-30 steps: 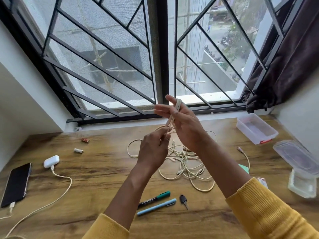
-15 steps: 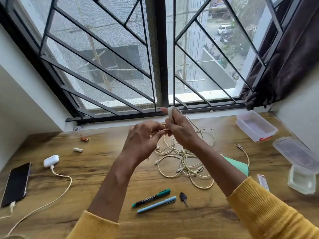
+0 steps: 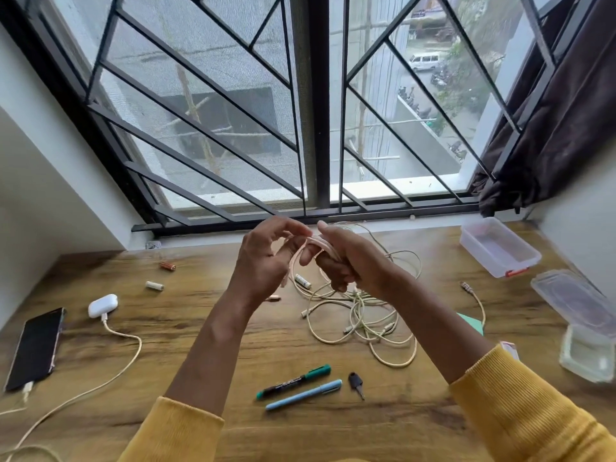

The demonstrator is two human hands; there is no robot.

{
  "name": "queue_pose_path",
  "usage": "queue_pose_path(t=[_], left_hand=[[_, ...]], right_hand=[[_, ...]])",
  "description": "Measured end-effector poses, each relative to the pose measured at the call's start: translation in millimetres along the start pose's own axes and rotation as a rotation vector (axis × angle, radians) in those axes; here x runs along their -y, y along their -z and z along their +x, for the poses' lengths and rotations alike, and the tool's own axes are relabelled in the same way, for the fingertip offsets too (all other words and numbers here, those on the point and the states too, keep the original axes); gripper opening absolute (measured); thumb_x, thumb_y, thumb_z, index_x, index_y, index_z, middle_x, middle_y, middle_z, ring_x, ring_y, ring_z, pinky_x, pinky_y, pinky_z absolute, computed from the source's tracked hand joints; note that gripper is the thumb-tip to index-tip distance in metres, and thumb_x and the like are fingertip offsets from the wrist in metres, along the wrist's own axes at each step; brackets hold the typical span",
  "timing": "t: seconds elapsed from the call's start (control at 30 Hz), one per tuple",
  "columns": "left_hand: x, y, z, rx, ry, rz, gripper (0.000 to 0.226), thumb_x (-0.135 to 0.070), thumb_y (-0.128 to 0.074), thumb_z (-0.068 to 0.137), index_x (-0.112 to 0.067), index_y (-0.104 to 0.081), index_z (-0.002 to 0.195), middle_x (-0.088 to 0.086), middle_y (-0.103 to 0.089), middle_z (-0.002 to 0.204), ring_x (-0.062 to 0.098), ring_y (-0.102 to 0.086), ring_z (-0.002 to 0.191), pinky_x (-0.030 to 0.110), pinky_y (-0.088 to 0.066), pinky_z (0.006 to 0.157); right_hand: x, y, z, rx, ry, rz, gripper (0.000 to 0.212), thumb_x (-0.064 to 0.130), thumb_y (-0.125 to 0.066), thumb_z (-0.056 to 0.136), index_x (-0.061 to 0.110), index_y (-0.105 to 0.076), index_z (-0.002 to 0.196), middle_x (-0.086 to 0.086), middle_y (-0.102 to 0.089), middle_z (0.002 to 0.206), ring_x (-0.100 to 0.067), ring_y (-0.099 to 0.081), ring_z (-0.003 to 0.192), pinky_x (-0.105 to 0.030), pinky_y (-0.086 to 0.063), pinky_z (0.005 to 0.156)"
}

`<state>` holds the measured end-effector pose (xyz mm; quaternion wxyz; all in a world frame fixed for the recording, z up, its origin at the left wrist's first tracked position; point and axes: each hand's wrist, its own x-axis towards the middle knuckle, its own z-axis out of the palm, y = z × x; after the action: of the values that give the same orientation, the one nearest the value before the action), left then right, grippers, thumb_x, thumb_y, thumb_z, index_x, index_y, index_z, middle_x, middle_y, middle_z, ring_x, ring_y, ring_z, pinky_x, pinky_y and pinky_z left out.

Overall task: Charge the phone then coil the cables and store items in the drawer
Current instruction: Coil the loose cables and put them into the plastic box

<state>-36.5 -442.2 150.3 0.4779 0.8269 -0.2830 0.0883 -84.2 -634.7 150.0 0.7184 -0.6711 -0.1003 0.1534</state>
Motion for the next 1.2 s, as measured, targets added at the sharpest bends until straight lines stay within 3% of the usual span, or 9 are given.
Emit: queue_pose_path(t=[0.13,0.2,0.3,0.37,0.47,0.6,0.77,1.0,1.2], left_hand=[[1,-3,0,0.008,0.088,-0.152,0.014,-0.015,-0.075,0.098,-0.029,-0.077,0.100,-0.013,-0.078,0.101,0.009,-0.073,0.100,0.037,-0.058,0.089],[0,-5,0,-0.007,0.125,-0.210,0.016,-0.014,-0.075,0.098,-0.029,-0.077,0.100,-0.012,-0.079,0.099,0.010,-0.074,0.098,0.036,-0.057,0.086],[3,-7,-1,-0.034,0.147,-0.266,0.021,-0.006,-0.073,0.098,-0.025,-0.079,0.102,-0.005,-0.080,0.100,0.020,-0.077,0.097,0.049,-0.064,0.087],[4,-10,-2,-0.064,0.155,-0.306,0.021,-0.005,-0.073,0.097,-0.023,-0.080,0.104,0.000,-0.081,0.100,0.026,-0.077,0.094,0.052,-0.065,0.085],[0,-15,-3,-0.098,0.196,-0.380,0.012,-0.010,-0.077,0.097,-0.014,-0.080,0.107,0.003,-0.081,0.101,0.026,-0.079,0.090,0.048,-0.067,0.079],[-5,-22,-1,-0.138,0.241,-0.417,0.012,-0.020,-0.079,0.096,-0.012,-0.080,0.105,0.005,-0.081,0.097,0.028,-0.080,0.085,0.046,-0.067,0.075],[-8,-31,-2,-0.124,0.269,-0.465,0.017,-0.008,-0.074,0.098,-0.016,-0.078,0.112,0.012,-0.078,0.096,0.026,-0.079,0.078,0.045,-0.066,0.069],[-20,-38,-5,-0.073,0.413,-0.701,0.024,-0.009,-0.075,0.097,-0.001,-0.071,0.118,0.017,-0.078,0.089,0.029,-0.076,0.072,0.040,-0.064,0.068],[-24,-37,-6,-0.016,0.471,-0.750,0.021,-0.004,-0.068,0.101,0.000,-0.071,0.122,0.019,-0.079,0.100,0.032,-0.077,0.083,0.037,-0.064,0.073]], right_hand=[[-1,3,-2,0.060,0.072,0.062,0.038,0.030,-0.048,0.108,0.000,-0.070,0.114,-0.002,-0.021,0.057,-0.014,-0.023,0.047,-0.034,-0.037,0.057],[-3,3,-2,0.062,0.106,0.080,0.032,0.023,-0.047,0.109,-0.001,-0.068,0.117,-0.004,-0.022,0.061,-0.016,-0.023,0.050,-0.036,-0.033,0.061],[-4,3,-4,0.058,0.142,0.123,0.032,0.018,-0.043,0.111,-0.003,-0.066,0.119,-0.003,-0.030,0.064,-0.012,-0.029,0.054,-0.038,-0.023,0.059],[-4,3,-3,0.059,0.166,0.158,0.034,0.017,-0.042,0.111,-0.006,-0.064,0.122,-0.002,-0.036,0.067,-0.011,-0.035,0.057,-0.032,-0.029,0.057],[-1,1,-1,0.010,0.186,0.172,0.039,0.019,-0.041,0.113,-0.010,-0.063,0.125,-0.005,-0.040,0.068,-0.013,-0.040,0.059,-0.027,-0.042,0.055],[4,-2,-2,-0.040,0.210,0.229,0.043,0.020,-0.036,0.114,-0.011,-0.064,0.125,-0.008,-0.039,0.063,-0.016,-0.040,0.056,-0.026,-0.046,0.052],[13,-5,2,-0.033,0.242,0.292,0.048,0.020,-0.031,0.116,-0.017,-0.057,0.131,-0.005,-0.048,0.061,-0.023,-0.048,0.059,-0.029,-0.049,0.060],[12,0,8,-0.051,0.296,0.374,0.036,0.015,-0.042,0.111,-0.002,-0.052,0.142,-0.007,-0.061,0.083,-0.024,-0.062,0.078,-0.036,-0.050,0.075],[7,2,12,-0.201,0.307,0.386,0.038,0.011,-0.044,0.111,-0.001,-0.047,0.147,-0.009,-0.066,0.091,-0.020,-0.065,0.081,-0.032,-0.054,0.072]])
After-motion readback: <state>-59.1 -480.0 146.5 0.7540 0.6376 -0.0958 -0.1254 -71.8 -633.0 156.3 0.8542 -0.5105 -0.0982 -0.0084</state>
